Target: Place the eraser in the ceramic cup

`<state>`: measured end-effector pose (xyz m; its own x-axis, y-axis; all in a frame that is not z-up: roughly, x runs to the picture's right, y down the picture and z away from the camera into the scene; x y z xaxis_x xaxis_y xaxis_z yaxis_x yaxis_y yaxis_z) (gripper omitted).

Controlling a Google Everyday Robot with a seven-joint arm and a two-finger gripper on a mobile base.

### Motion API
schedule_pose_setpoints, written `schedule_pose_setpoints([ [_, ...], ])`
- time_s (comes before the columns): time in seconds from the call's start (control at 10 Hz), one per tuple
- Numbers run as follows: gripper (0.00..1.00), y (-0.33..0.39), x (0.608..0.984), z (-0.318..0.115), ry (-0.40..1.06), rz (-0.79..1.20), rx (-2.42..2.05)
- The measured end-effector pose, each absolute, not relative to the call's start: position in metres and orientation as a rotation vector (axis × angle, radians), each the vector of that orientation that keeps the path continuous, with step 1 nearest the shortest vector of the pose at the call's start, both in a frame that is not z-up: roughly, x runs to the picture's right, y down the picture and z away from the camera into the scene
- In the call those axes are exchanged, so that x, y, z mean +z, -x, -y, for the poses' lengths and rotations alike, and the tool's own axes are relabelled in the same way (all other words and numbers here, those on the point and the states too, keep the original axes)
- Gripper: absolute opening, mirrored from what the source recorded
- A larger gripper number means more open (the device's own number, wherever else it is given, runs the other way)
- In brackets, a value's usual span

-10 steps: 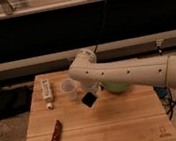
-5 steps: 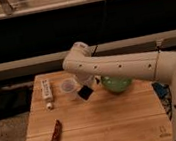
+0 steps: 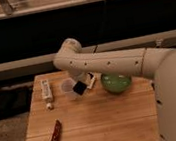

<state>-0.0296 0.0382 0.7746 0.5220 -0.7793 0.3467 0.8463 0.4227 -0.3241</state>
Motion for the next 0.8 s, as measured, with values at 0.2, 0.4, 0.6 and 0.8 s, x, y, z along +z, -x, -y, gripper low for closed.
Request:
schedule_pose_setpoints([
  [0.2,0.0,0.041,0.778,-0.031,0.485,0.142,-1.044],
  [0.4,0.0,0.047,0.78,-0.028,0.477,0.132,-1.06],
  [0.6,0.0,0.052,0.783,-0.024,0.465,0.12,-1.076],
  [0.8,0.0,0.06,0.785,-0.023,0.457,0.114,-1.092],
])
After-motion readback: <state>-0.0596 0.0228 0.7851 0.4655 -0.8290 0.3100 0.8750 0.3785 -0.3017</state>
